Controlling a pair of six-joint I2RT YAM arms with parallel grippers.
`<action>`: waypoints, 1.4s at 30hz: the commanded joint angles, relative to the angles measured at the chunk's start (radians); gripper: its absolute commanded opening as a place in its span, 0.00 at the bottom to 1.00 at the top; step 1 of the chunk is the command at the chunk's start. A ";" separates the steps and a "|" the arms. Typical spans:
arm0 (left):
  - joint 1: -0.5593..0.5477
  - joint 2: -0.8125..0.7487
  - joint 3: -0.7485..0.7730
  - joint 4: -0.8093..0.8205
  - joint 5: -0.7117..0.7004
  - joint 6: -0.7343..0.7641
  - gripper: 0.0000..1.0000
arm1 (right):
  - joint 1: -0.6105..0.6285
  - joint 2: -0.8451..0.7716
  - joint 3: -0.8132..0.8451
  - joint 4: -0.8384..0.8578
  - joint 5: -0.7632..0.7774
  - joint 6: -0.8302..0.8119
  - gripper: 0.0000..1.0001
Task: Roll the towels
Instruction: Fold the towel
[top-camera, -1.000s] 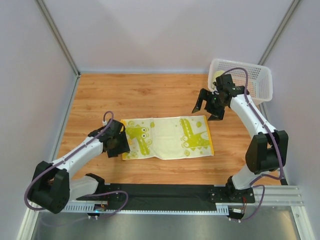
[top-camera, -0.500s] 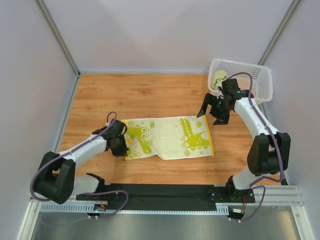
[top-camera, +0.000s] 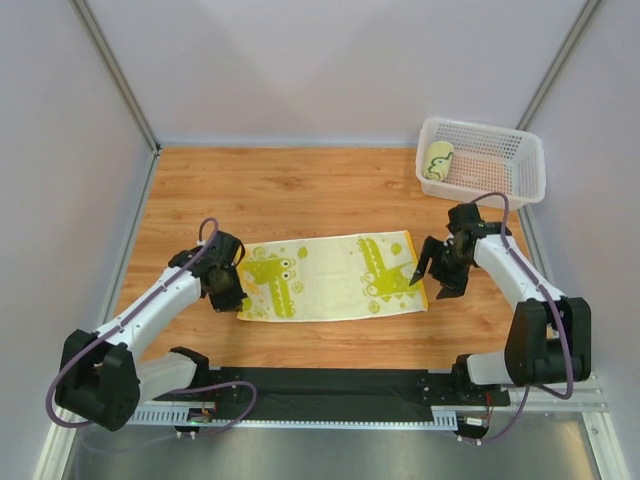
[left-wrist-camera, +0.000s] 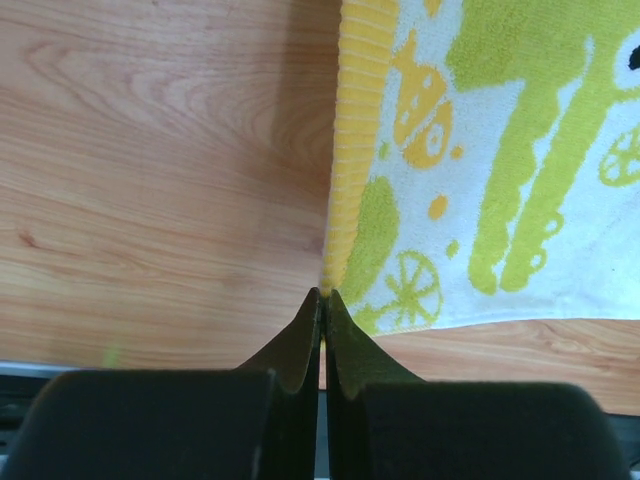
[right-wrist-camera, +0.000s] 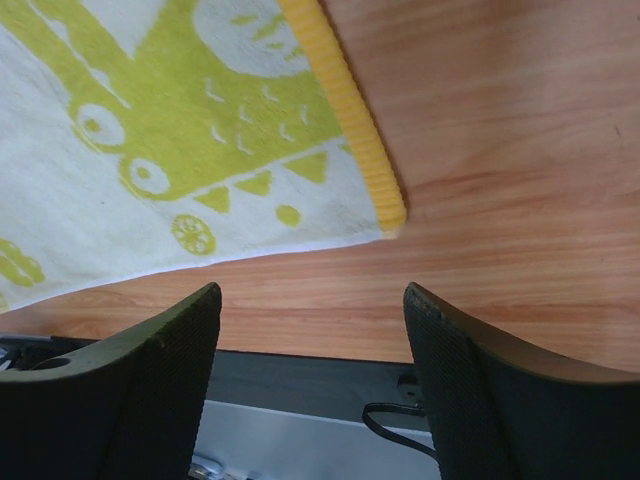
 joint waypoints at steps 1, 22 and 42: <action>0.019 0.006 0.025 -0.070 -0.008 0.001 0.00 | -0.002 -0.064 -0.070 0.007 0.022 0.037 0.73; 0.029 -0.020 0.053 -0.060 0.029 0.006 0.00 | -0.016 0.116 -0.158 0.143 0.028 0.103 0.53; 0.073 -0.072 0.113 -0.163 0.052 0.009 0.00 | -0.022 0.081 -0.147 0.035 0.022 0.094 0.00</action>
